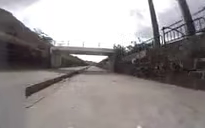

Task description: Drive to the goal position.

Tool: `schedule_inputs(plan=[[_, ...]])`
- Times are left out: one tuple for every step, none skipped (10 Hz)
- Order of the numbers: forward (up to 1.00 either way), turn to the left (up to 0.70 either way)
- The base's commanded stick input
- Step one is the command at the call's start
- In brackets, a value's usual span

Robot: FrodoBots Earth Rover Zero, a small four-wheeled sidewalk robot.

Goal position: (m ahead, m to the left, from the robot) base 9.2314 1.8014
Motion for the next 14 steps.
schedule_inputs(plan=[[1.00,0.00],[1.00,0.00],[1.00,0.00],[1.00,0.00],[1.00,0.00],[1.00,0.00],[1.00,0.00],[1.00,0.00],[1.00,0.00],[1.00,0.00],[1.00,0.00],[1.00,0.00],[1.00,0.00],[1.00,0.00]])
